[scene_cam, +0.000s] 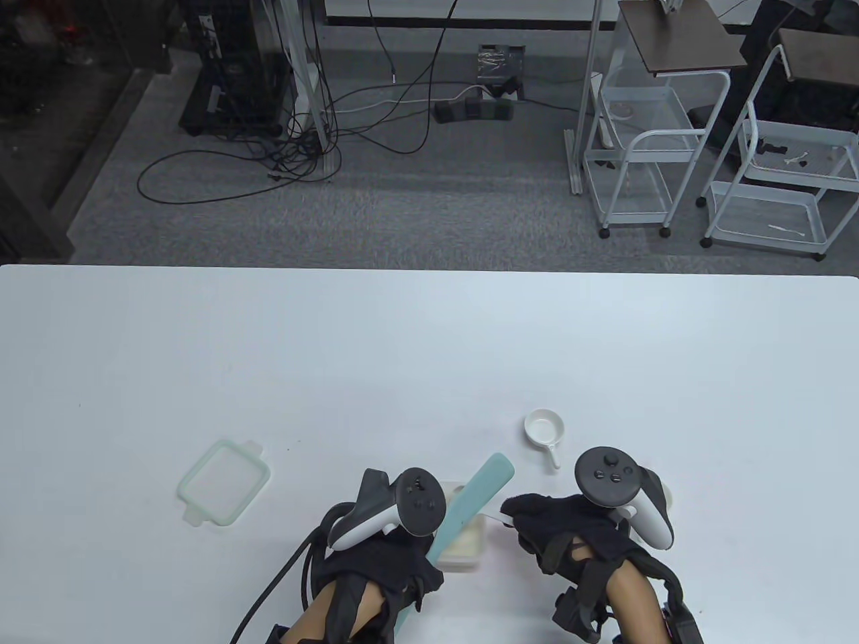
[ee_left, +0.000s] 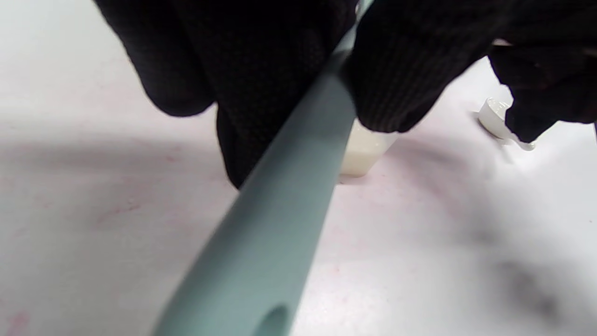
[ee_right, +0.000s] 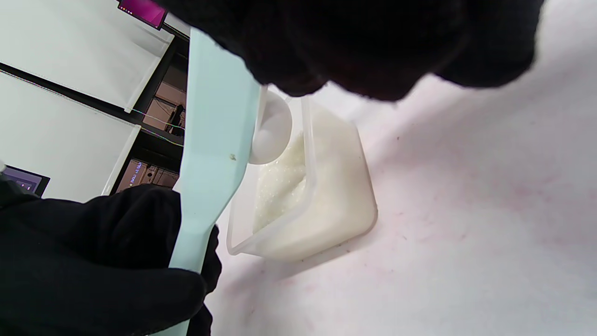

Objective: Scoop white sugar with coffee spoon and level it off using dessert spatula

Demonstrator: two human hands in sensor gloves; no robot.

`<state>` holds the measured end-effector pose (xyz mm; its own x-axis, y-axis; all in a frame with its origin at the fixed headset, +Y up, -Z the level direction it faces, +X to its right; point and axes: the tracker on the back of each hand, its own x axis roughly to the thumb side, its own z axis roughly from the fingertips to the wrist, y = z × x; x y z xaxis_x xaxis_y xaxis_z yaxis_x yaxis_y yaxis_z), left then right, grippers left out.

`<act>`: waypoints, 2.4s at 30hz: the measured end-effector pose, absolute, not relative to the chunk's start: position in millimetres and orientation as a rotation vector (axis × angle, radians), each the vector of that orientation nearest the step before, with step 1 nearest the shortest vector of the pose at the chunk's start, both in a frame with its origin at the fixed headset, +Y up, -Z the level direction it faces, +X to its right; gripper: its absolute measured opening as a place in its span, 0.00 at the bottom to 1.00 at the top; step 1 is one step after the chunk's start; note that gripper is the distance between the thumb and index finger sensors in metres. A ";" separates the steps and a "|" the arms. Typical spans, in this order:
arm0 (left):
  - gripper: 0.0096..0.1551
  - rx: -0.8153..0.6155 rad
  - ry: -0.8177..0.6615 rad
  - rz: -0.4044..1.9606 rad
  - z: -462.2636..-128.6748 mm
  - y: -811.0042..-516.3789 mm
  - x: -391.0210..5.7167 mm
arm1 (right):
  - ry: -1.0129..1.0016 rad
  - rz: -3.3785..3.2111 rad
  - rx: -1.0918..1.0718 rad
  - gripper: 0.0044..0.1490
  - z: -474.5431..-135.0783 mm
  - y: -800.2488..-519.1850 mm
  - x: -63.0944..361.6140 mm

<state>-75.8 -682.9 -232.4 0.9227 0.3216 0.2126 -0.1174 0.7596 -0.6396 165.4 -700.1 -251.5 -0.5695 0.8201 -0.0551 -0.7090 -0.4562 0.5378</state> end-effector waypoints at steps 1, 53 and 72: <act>0.33 -0.669 -0.320 0.242 -232.4 -682.8 -76.0 | 0.645 2.089 0.265 0.27 -251.5 -700.1 165.2; 0.32 -0.483 -0.130 0.072 -249.5 -664.3 -112.7 | 0.694 1.995 0.262 0.28 -250.0 -697.3 179.6; 0.31 -0.453 -0.166 -0.084 -244.9 -666.1 -99.9 | 0.721 1.994 0.285 0.28 -249.8 -698.3 176.3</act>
<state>-99.9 -666.1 -244.9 0.9830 -0.0438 0.1783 0.1176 0.8960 -0.4282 176.3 -698.3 -249.8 -0.5115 0.8542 -0.0929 -0.7162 -0.3641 0.5954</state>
